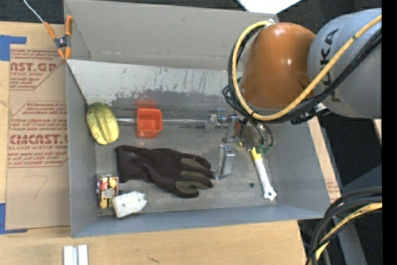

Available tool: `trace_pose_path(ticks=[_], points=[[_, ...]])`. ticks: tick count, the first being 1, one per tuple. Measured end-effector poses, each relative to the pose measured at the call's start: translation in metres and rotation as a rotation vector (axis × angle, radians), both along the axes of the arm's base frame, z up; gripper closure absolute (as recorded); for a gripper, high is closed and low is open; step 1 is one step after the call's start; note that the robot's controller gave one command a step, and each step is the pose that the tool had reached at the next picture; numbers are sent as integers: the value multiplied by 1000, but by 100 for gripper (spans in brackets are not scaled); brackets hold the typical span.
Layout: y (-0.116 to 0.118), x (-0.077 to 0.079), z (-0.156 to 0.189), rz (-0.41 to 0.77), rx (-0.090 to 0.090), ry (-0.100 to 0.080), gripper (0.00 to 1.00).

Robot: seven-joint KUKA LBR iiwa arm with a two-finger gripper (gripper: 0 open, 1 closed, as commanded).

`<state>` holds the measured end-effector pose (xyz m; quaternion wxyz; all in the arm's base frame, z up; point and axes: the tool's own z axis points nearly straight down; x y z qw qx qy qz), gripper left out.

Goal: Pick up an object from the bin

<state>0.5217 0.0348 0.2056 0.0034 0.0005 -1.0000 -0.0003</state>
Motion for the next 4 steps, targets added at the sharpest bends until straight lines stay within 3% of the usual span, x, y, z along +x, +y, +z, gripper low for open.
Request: trace_pose_path(ticks=[1, 2, 3, 4], points=[[0, 2, 4, -1, 1, -8, 0], [69, 5, -105, -25, 2, -6, 0], [95, 6, -70, 13, 2, -5, 0], [83, 0, -92, -101, 3, -7, 0]])
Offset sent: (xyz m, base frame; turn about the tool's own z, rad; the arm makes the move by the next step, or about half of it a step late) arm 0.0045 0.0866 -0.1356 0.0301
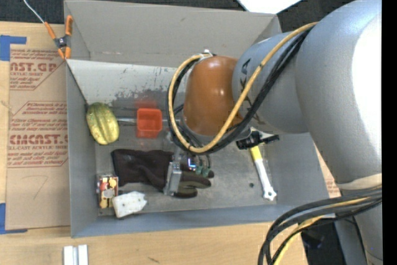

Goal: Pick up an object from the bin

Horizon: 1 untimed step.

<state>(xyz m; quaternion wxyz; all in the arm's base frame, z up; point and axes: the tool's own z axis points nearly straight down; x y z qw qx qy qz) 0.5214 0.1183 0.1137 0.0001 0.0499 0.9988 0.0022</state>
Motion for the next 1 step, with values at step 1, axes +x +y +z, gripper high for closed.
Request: trace_pose_path(ticks=[1], points=[[9, -13, -44, -55, 0, 1, 0]])
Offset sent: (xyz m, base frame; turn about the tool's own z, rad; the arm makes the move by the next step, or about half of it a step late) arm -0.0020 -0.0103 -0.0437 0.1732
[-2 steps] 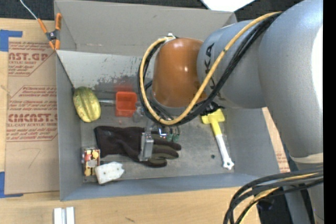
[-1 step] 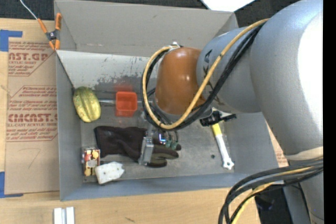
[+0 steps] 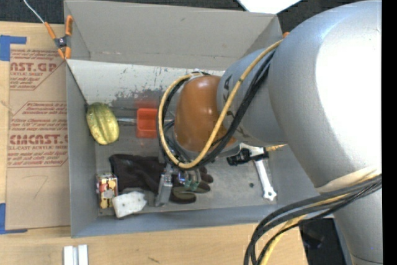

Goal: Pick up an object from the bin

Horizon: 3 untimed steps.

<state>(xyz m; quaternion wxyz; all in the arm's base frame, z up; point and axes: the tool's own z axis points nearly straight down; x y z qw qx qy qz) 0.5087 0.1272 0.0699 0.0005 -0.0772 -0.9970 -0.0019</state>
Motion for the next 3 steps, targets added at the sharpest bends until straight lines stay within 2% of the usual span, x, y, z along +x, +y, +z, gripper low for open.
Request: trace_pose_path(ticks=[1, 3], points=[[-16, 11, 1, -114, 5, -3, 100], [-16, 11, 2, -115, 5, -3, 100]])
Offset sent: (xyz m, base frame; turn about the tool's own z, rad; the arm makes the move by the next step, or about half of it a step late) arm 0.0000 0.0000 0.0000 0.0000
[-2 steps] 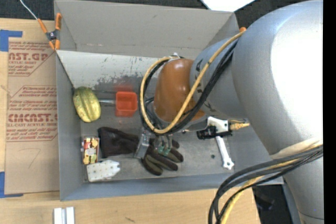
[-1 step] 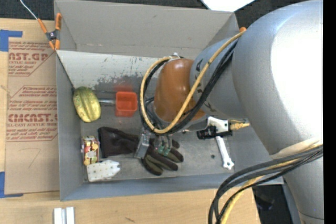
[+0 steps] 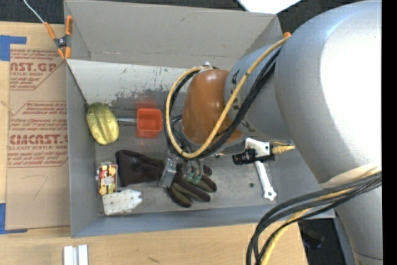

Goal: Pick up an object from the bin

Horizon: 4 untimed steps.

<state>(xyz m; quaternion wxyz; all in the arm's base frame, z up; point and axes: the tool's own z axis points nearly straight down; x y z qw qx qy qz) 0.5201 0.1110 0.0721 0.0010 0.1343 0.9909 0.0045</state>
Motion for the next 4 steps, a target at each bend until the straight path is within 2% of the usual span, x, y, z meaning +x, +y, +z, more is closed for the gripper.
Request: trace_pose_path(ticks=[3, 4], points=[[1, -1, 9, 1, 1, 2, 100], [1, -1, 21, 2, 1, 3, 100]])
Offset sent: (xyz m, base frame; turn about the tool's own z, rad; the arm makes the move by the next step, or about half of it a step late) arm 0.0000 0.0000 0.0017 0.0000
